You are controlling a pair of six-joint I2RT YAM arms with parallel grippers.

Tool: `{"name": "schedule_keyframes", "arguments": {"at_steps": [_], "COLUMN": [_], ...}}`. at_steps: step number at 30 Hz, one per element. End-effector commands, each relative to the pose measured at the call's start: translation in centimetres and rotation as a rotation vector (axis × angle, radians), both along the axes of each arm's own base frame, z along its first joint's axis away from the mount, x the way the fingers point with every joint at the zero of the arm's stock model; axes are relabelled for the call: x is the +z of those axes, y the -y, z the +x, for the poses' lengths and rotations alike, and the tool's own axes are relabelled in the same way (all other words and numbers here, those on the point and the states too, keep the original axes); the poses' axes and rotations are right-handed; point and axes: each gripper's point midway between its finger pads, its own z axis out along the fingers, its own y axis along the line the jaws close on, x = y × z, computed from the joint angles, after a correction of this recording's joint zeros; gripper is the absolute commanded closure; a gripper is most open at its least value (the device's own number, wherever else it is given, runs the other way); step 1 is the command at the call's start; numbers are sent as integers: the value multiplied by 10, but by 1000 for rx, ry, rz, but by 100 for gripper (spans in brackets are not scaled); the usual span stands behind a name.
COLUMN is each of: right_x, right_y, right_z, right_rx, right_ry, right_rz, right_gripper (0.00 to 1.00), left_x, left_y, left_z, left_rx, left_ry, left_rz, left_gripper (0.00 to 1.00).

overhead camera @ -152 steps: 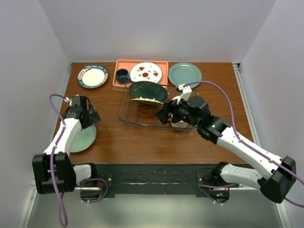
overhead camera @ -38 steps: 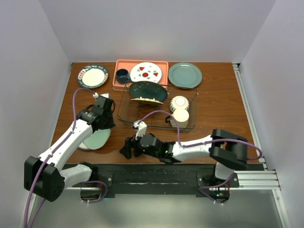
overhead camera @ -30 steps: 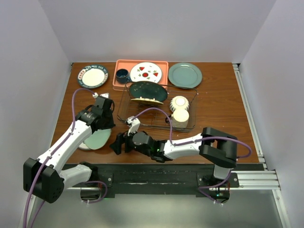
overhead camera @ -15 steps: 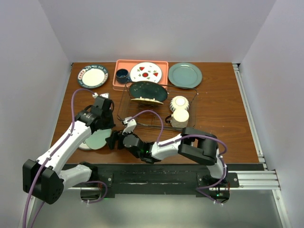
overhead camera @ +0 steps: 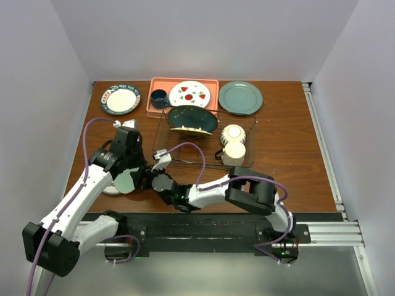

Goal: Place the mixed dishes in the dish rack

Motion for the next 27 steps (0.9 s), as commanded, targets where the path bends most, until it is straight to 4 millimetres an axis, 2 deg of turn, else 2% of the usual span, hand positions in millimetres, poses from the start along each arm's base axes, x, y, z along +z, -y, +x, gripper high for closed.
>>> {"name": "schedule_keyframes", "arguments": {"at_steps": [1, 3, 4, 7, 8, 10, 14, 18, 19, 21, 22, 23, 24, 26, 27], "right_x": [21, 20, 18, 16, 16, 18, 22, 35, 39, 46, 56, 60, 66, 85, 92], "right_y": [-6, -7, -7, -6, -4, -3, -1, 0, 0, 1, 1, 2, 3, 4, 5], "right_z": [17, 17, 17, 16, 15, 13, 13, 13, 12, 12, 12, 13, 13, 13, 15], "right_rx": [-80, -82, -83, -85, -83, -75, -76, -73, -73, -69, -70, -71, -72, -70, -74], "right_ry": [1, -8, -14, -26, -23, -20, -15, -4, 0, 5, 10, 18, 22, 51, 58], "right_rz": [87, 86, 82, 81, 90, 111, 121, 135, 140, 148, 162, 154, 158, 155, 156], "right_gripper": [47, 53, 61, 76, 87, 98, 100, 100, 100, 100, 100, 100, 100, 100, 100], "left_x": [10, 12, 12, 18, 19, 26, 38, 57, 60, 71, 76, 85, 90, 105, 108], "left_y": [20, 22, 21, 21, 21, 21, 19, 17, 17, 16, 16, 14, 14, 11, 11], "left_z": [-6, -6, -7, -5, -5, -3, 0, 4, 5, 7, 7, 8, 8, 9, 8], "left_rx": [-30, -33, -32, -29, -28, -34, -35, -36, -37, -38, -37, -34, -36, -32, -49], "left_ry": [14, 17, 18, 33, 35, 50, 68, 104, 110, 131, 140, 158, 170, 201, 209], "left_rz": [-114, -121, -123, -126, -125, -124, -107, -100, -99, -98, -97, -95, -93, -91, -84], "left_gripper": [100, 100, 100, 100, 100, 100, 100, 100, 92, 84, 71, 67, 56, 48, 36]}}
